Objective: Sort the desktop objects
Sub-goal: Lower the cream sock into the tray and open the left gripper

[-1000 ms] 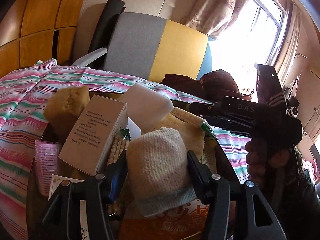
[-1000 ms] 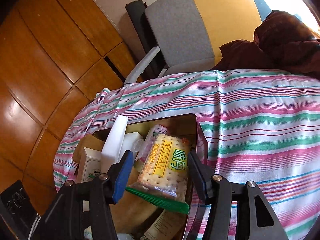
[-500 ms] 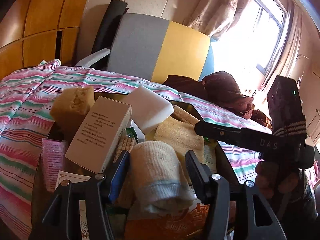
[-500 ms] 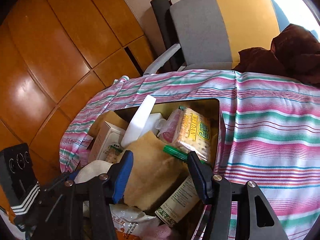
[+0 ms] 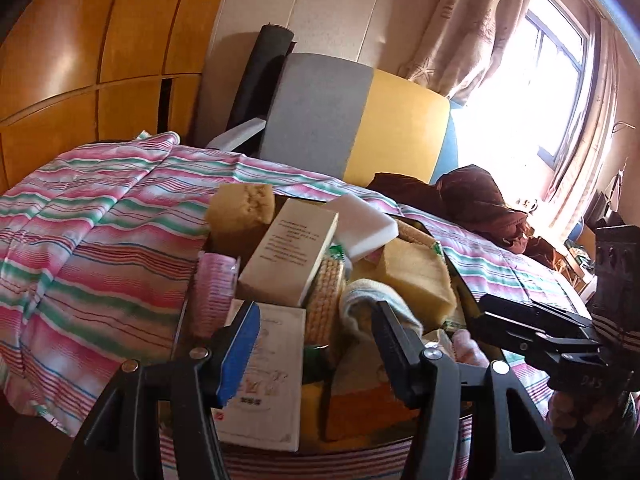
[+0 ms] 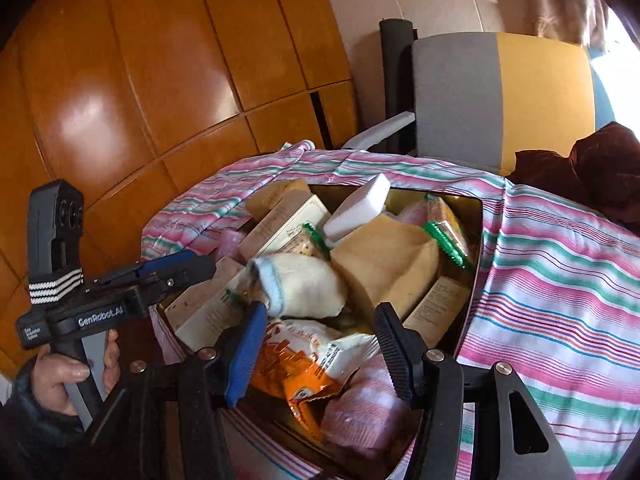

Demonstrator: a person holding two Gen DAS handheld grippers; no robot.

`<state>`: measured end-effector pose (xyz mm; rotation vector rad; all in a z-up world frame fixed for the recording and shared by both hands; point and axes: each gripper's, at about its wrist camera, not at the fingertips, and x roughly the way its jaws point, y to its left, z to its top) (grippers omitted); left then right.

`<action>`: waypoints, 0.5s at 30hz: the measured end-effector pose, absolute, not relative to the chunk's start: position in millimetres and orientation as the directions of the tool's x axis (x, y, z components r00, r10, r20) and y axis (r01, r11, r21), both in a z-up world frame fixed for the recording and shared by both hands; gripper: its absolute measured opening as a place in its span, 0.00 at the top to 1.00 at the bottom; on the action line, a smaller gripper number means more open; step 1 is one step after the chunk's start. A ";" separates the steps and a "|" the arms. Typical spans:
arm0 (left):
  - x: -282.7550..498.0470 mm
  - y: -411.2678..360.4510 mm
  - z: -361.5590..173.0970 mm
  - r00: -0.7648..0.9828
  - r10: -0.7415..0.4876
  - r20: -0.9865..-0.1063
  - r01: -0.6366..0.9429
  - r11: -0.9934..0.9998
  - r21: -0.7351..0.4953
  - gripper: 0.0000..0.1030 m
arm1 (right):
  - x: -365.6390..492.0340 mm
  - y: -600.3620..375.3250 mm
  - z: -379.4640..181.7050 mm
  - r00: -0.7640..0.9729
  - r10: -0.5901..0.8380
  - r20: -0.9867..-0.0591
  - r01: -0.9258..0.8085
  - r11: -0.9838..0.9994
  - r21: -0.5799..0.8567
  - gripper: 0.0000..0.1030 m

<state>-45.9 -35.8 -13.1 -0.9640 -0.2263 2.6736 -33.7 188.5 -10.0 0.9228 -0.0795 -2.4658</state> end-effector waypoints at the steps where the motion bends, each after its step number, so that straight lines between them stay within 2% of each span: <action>1: -45.2 -42.0 -14.0 -0.737 0.307 -0.602 -0.198 -0.950 -0.243 0.43 | -32.0 184.0 -13.0 -0.639 -0.470 -0.609 0.440 -0.873 0.212 0.44; 5: -44.7 -59.0 -19.4 -0.733 0.280 -0.620 -0.155 -0.956 -0.249 0.43 | -29.2 170.6 -29.0 -0.593 -0.482 -0.645 0.460 -0.860 0.220 0.44; 15: -40.4 -44.6 -27.0 -0.708 0.341 -0.618 -0.222 -0.939 -0.264 0.43 | -26.2 162.0 -50.7 -0.543 -0.518 -0.660 0.483 -0.837 0.259 0.44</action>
